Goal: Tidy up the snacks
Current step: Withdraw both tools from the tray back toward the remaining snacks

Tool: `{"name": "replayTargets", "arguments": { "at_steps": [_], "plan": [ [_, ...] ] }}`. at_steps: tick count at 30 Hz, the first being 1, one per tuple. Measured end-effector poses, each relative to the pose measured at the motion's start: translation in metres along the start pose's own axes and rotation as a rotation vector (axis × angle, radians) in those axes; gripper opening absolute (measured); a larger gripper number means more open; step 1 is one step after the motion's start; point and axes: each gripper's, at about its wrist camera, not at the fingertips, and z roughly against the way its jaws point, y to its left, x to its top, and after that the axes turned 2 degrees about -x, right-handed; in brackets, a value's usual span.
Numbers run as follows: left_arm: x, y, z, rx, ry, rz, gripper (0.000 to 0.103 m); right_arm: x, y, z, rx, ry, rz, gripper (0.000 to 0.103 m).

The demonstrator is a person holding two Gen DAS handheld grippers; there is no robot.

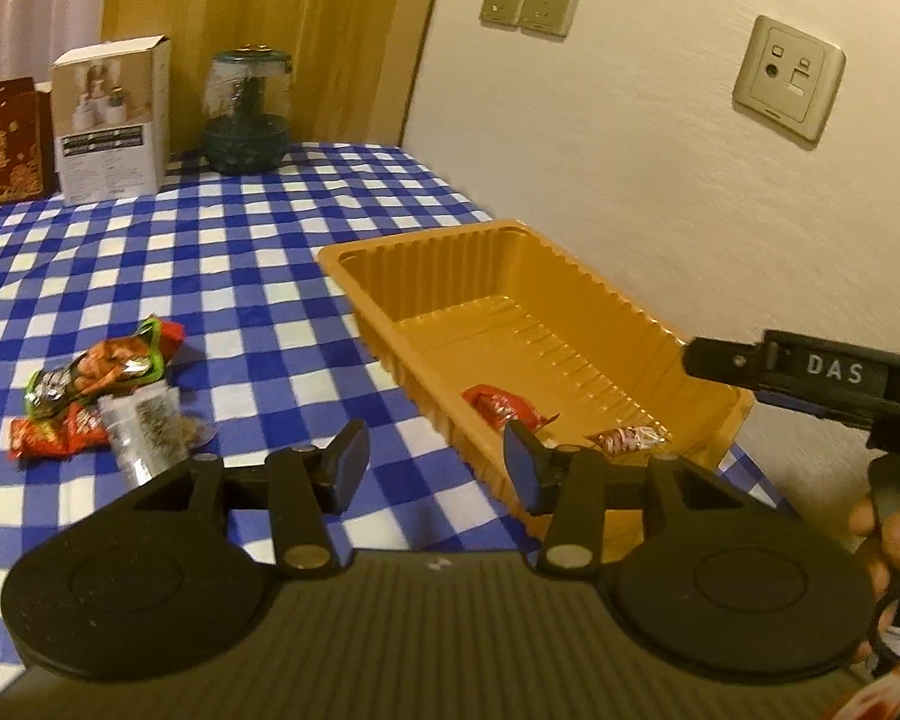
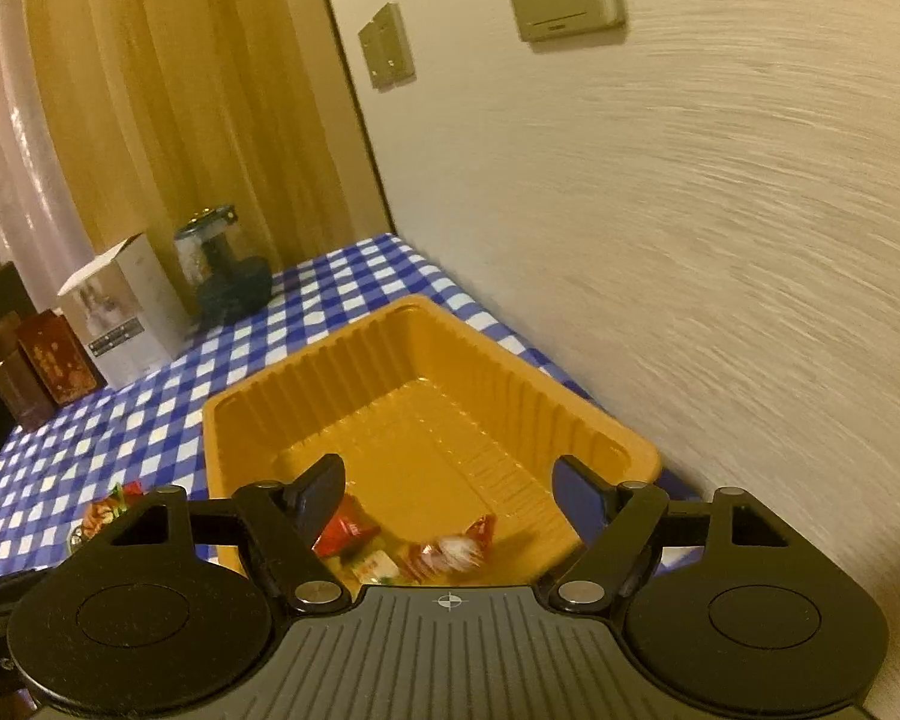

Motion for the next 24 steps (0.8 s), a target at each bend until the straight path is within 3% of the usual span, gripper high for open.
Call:
{"name": "replayTargets", "arguments": {
  "at_steps": [9, 24],
  "plan": [
    [-0.012, 0.005, 0.036, 0.035, 0.008, 0.016, 0.048, -0.021, 0.012, 0.039, -0.005, 0.027, -0.003, 0.076],
    [-0.042, 0.043, 0.123, 0.138, -0.017, 0.055, 0.065, -0.056, 0.067, 0.096, 0.077, 0.042, 0.022, 0.076]
  ]
}}
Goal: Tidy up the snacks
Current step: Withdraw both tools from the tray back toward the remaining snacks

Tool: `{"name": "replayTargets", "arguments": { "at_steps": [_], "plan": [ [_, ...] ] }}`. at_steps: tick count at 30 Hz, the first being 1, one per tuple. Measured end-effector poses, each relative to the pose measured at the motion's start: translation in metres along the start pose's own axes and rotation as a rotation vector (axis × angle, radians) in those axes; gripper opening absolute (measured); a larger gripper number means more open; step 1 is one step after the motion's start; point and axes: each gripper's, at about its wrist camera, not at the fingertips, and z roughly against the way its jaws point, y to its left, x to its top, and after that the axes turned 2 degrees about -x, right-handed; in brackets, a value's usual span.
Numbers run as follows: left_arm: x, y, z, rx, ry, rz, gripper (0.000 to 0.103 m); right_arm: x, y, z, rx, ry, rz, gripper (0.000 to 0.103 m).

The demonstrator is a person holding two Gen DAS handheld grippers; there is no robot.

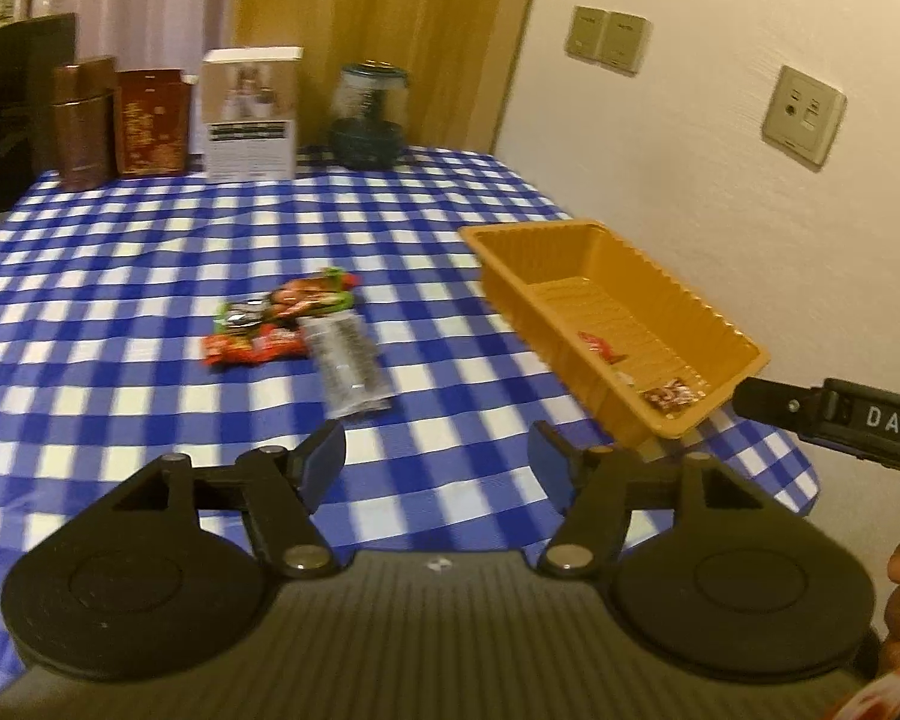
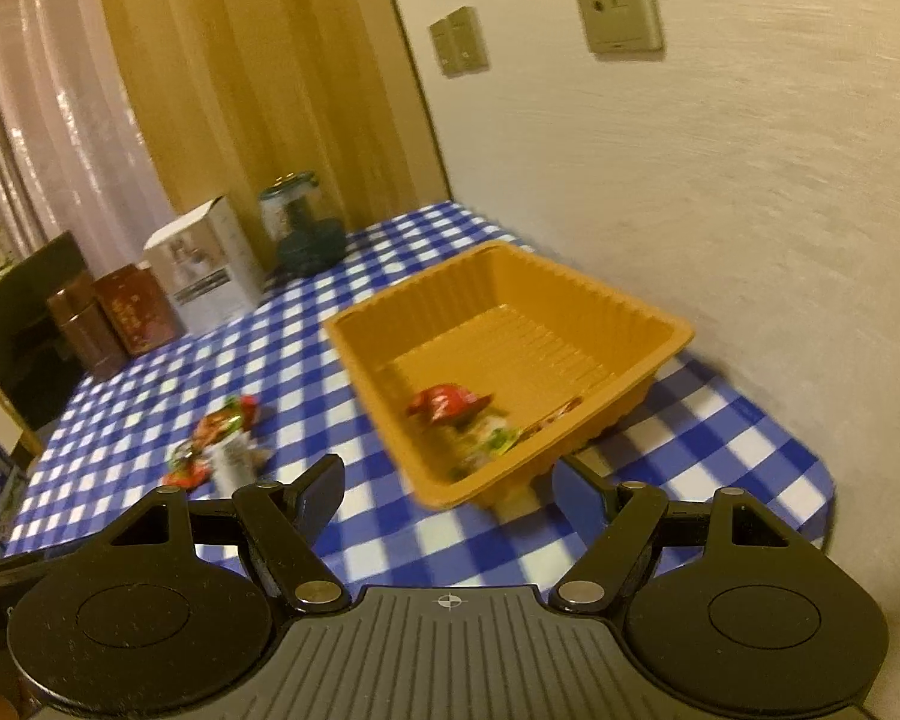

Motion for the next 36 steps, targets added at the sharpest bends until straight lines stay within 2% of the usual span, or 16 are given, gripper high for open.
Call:
{"name": "replayTargets", "arguments": {
  "at_steps": [9, 19, 25, 36],
  "plan": [
    [-0.005, 0.040, 0.029, 0.071, -0.014, 0.017, 0.071, -0.010, 0.031, 0.005, 0.032, 0.012, 0.053, 0.076],
    [-0.002, 0.070, 0.036, 0.119, -0.038, 0.034, 0.083, -0.016, 0.049, -0.004, 0.047, 0.035, 0.099, 0.076],
    [0.001, 0.086, 0.027, 0.142, -0.034, 0.020, 0.084, -0.019, 0.065, -0.022, 0.072, 0.050, 0.149, 0.076],
    [0.020, 0.123, -0.013, 0.121, -0.009, -0.044, 0.088, -0.016, 0.104, -0.081, 0.158, 0.068, 0.265, 0.076]
  ]
}}
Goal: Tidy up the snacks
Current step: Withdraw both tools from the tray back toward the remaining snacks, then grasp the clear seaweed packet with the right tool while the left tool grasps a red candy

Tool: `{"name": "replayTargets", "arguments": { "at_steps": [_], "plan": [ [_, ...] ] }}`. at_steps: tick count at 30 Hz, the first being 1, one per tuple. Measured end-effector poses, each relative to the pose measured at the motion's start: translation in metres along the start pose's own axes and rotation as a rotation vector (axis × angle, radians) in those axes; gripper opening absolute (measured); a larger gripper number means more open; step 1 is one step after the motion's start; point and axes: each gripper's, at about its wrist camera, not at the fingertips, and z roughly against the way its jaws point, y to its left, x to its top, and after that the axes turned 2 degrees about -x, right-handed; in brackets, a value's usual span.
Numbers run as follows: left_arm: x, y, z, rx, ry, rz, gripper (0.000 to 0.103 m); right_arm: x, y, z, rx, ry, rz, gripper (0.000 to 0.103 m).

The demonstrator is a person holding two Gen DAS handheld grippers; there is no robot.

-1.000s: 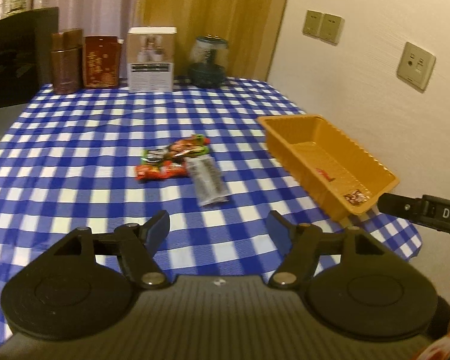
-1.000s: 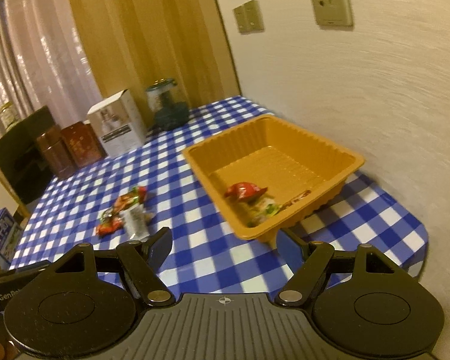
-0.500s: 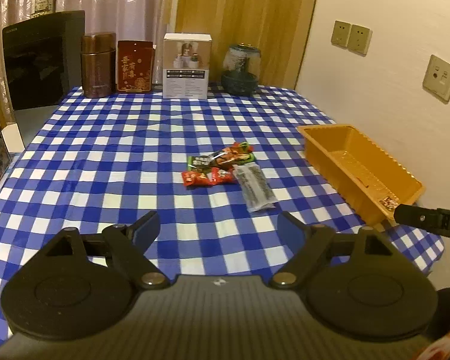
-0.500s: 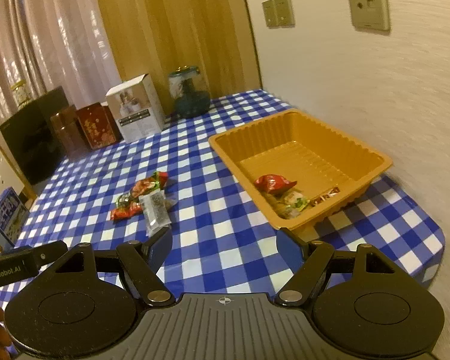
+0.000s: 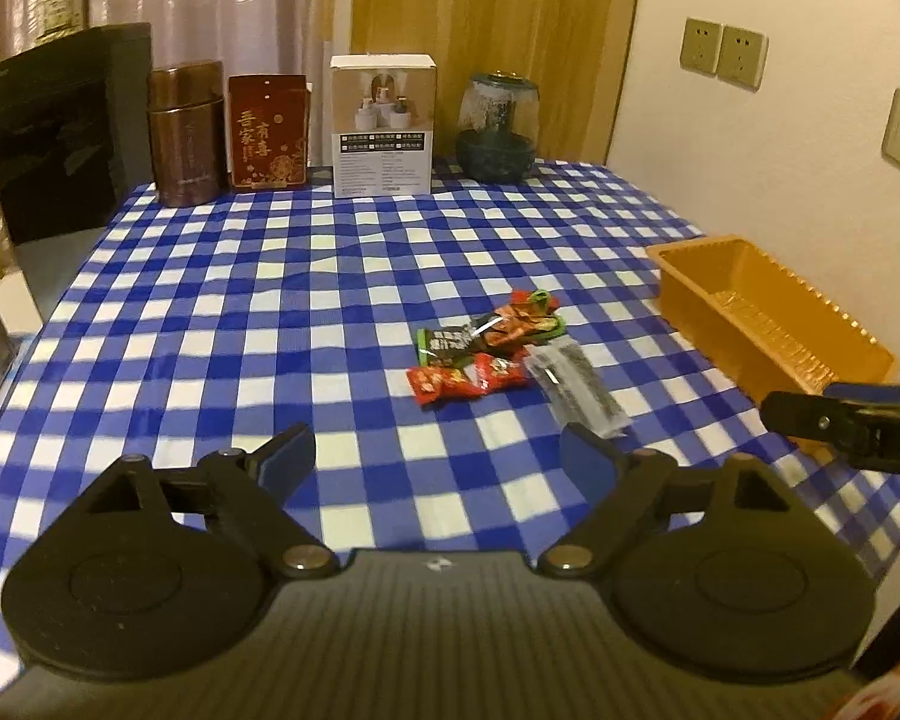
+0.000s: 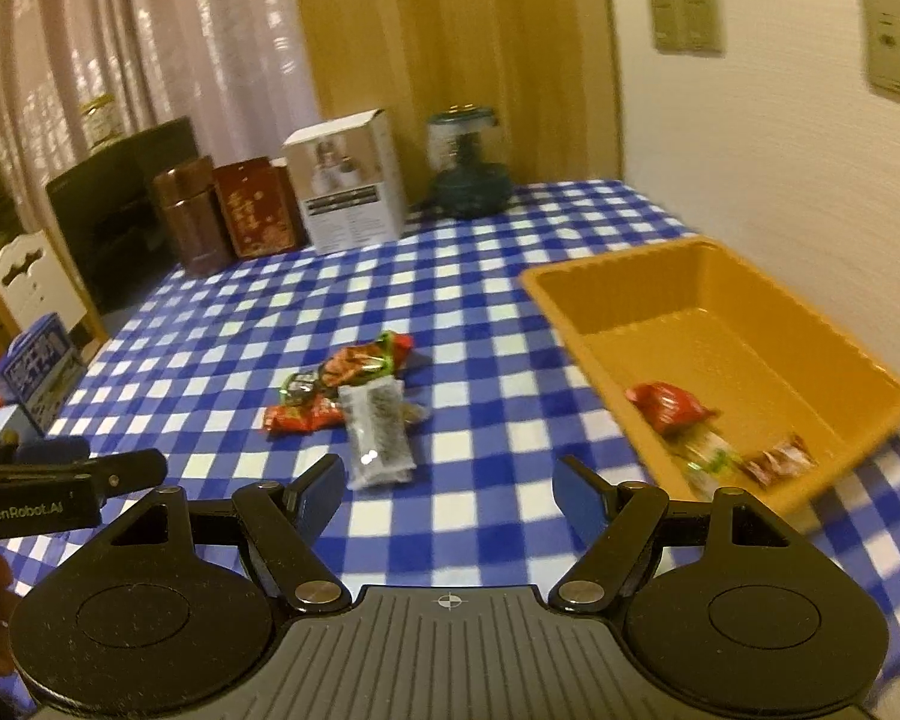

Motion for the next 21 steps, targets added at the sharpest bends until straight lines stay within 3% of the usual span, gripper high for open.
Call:
{"name": "replayTargets", "arguments": {
  "at_steps": [14, 20, 21],
  "plan": [
    [0.017, 0.023, -0.077, 0.011, 0.088, -0.138, 0.091, 0.010, 0.016, -0.105, 0.081, 0.078, 0.112, 0.076],
    [0.017, 0.031, -0.100, -0.023, 0.128, -0.095, 0.091, 0.009, 0.023, -0.133, 0.098, 0.124, 0.136, 0.074],
    [0.017, 0.032, -0.103, -0.030, 0.134, -0.088, 0.091, 0.008, 0.022, -0.137, 0.102, 0.134, 0.135, 0.069]
  ]
}}
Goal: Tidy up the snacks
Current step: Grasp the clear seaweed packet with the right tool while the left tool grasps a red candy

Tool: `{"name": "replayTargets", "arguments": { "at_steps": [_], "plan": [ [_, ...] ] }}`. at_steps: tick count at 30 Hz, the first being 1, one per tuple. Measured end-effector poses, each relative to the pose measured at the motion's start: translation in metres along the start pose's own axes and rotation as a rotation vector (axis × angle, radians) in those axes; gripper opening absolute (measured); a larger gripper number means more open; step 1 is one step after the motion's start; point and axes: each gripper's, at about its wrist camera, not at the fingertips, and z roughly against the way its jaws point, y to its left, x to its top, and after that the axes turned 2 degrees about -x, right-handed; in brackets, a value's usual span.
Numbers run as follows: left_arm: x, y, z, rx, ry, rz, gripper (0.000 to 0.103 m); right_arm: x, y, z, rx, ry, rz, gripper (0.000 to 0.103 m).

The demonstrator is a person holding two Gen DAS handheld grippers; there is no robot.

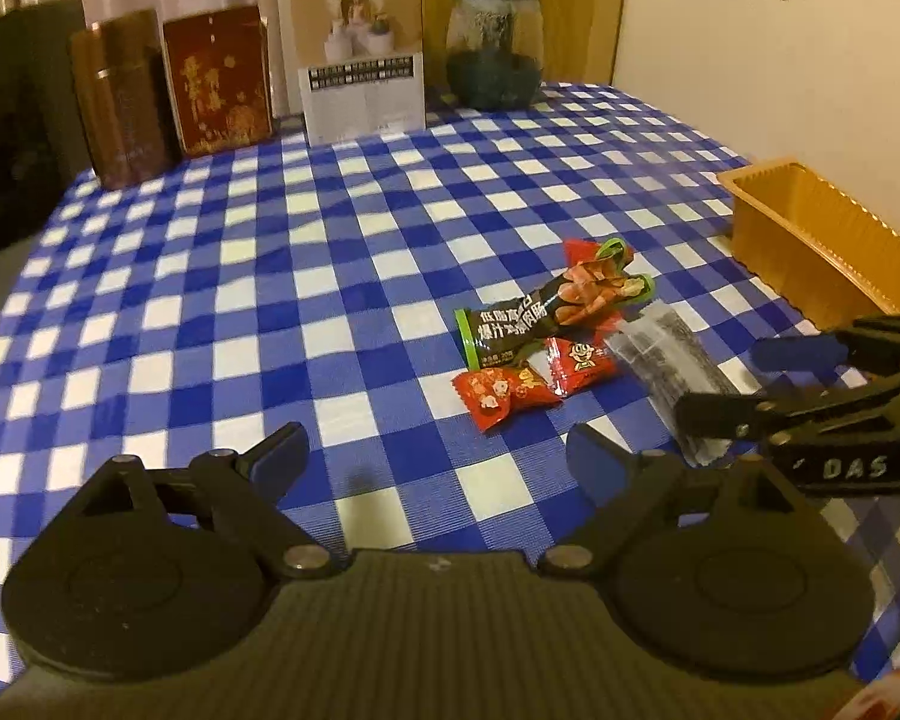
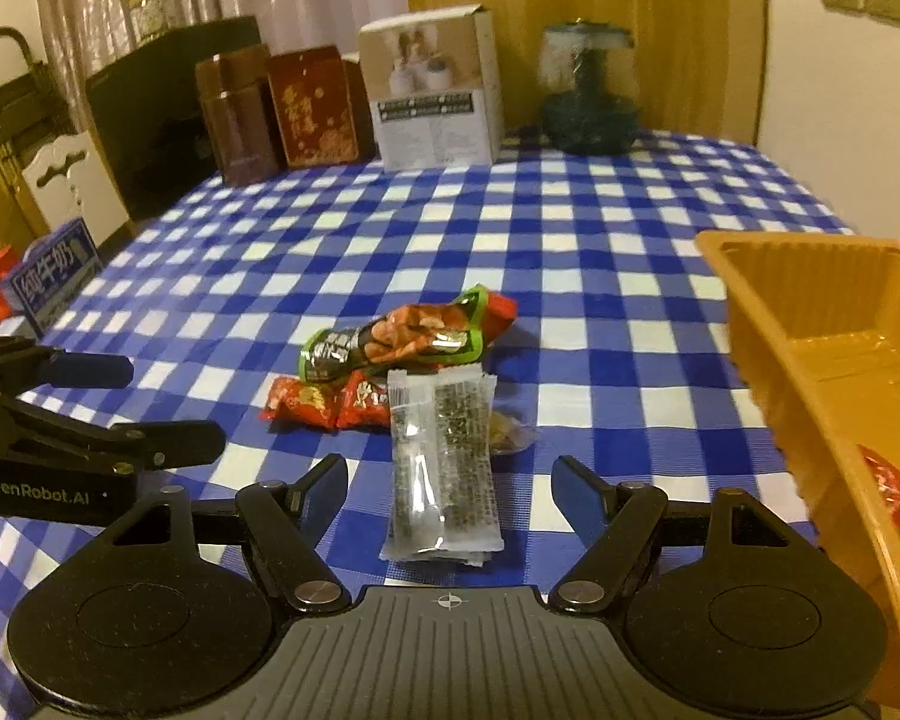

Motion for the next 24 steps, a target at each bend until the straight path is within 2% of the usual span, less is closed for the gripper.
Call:
{"name": "replayTargets", "arguments": {
  "at_steps": [2, 8, 11, 15, 18, 24],
  "plan": [
    [0.001, 0.000, -0.004, -0.005, 0.006, -0.006, 0.091, 0.001, 0.000, -0.008, 0.004, 0.018, -0.005, 0.061],
    [0.004, -0.001, -0.013, -0.011, 0.014, -0.016, 0.091, 0.006, 0.006, -0.017, 0.004, 0.020, 0.017, 0.055],
    [0.004, 0.000, -0.015, -0.013, 0.020, -0.012, 0.091, 0.005, 0.008, -0.022, -0.011, 0.034, 0.029, 0.040],
    [0.003, -0.001, -0.017, -0.023, 0.027, -0.012, 0.091, 0.005, 0.007, -0.018, -0.012, 0.029, 0.021, 0.039],
    [0.004, -0.002, -0.019, -0.029, 0.027, -0.015, 0.091, 0.004, 0.001, -0.005, -0.021, -0.005, -0.006, 0.038],
    [0.009, -0.005, -0.026, -0.063, 0.005, -0.030, 0.090, 0.005, -0.023, 0.015, -0.098, -0.061, -0.112, 0.038]
  ]
}}
